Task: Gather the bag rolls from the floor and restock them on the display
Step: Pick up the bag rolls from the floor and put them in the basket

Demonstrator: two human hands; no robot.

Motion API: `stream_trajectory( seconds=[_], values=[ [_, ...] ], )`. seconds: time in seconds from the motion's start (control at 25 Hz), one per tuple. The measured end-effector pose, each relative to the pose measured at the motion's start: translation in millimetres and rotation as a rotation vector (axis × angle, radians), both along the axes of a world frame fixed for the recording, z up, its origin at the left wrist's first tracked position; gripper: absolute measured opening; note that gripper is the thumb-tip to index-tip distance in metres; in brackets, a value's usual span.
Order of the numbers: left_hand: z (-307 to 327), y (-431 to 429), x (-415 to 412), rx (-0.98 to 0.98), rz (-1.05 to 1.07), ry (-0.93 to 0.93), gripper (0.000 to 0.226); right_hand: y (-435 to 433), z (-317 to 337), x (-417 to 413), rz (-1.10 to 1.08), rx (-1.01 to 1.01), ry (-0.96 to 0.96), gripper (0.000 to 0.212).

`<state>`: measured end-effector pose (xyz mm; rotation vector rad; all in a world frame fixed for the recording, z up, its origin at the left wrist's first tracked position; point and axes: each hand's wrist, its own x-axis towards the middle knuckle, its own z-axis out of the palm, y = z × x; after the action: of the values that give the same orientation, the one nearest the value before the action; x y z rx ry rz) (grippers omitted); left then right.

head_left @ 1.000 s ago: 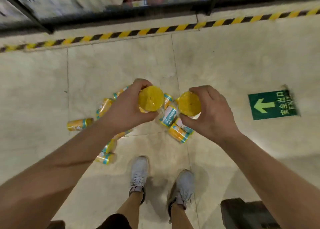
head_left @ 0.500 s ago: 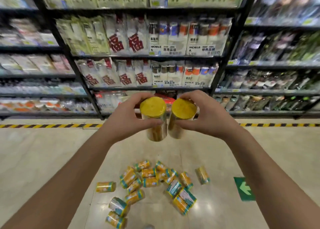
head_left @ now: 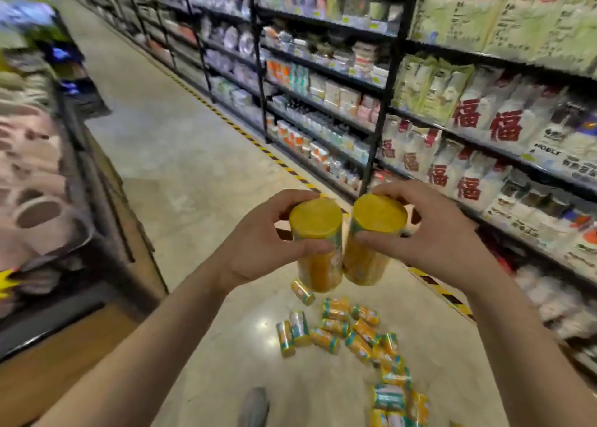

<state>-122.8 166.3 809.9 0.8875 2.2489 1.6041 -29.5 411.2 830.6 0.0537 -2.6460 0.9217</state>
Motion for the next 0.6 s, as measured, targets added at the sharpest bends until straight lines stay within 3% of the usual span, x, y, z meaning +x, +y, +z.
stream_trajectory(
  seconds=[0.28, 0.6],
  values=[
    [2.9, -267.7, 81.4, -0.019, 0.484, -0.022, 0.073, -250.3, 12.4, -42.1, 0.470, -0.017, -0.033, 0.070],
    [-16.4, -588.2, 244.2, -0.025, 1.015, -0.021, 0.070, -619.1, -3.0, -0.8, 0.981, 0.070, -0.116, 0.065]
  ],
)
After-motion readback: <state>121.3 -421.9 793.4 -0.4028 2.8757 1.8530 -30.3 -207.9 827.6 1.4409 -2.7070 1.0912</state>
